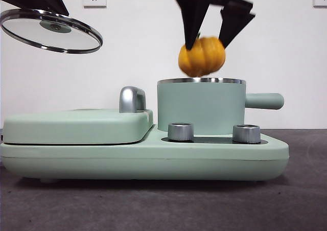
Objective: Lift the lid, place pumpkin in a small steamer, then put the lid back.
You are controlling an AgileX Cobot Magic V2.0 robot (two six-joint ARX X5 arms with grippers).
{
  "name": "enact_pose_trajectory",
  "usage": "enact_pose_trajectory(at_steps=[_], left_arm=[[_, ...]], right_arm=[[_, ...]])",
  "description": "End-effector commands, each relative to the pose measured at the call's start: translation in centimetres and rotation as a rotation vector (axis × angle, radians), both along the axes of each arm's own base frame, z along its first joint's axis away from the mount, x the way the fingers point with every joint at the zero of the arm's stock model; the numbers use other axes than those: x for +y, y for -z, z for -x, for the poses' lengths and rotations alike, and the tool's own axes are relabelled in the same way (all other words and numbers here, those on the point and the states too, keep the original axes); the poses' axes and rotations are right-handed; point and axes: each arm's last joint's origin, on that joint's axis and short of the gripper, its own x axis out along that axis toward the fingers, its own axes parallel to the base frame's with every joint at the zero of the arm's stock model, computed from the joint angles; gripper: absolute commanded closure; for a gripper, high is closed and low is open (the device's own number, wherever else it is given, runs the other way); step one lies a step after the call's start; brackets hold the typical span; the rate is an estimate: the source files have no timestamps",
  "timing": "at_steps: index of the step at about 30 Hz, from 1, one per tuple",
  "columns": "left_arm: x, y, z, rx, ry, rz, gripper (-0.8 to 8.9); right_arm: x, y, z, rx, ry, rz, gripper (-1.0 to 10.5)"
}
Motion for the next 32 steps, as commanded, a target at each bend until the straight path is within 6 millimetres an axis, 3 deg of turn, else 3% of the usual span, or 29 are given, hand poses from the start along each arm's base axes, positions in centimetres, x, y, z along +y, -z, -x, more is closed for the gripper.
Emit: enact_pose_trajectory(at_steps=[1, 11, 19, 24, 28, 32], left_arm=[[0.0, -1.0, 0.1, -0.052, 0.002, 0.014, 8.03], [-0.1, -1.2, 0.0, -0.072, -0.002, 0.028, 8.03], [-0.1, -1.2, 0.0, -0.070, -0.005, 0.035, 8.03], [-0.1, -1.2, 0.0, -0.070, -0.005, 0.035, 8.03], [-0.1, -1.2, 0.0, -0.069, -0.005, 0.035, 8.03], [-0.1, -1.2, 0.0, -0.069, -0.005, 0.035, 8.03]], right_arm=[[0.9, 0.9, -1.0, -0.001, -0.014, 0.018, 5.9], [2.5, 5.8, -3.6, 0.086, -0.022, 0.083, 5.9], [3.2, 8.3, -4.6, 0.135, -0.027, 0.104, 5.9], [3.4, 8.8, -4.8, 0.142, -0.029, 0.107, 5.9], [3.5, 8.8, -4.8, 0.140, -0.041, 0.094, 4.8], [3.4, 8.3, -4.7, 0.130, -0.041, 0.088, 4.8]])
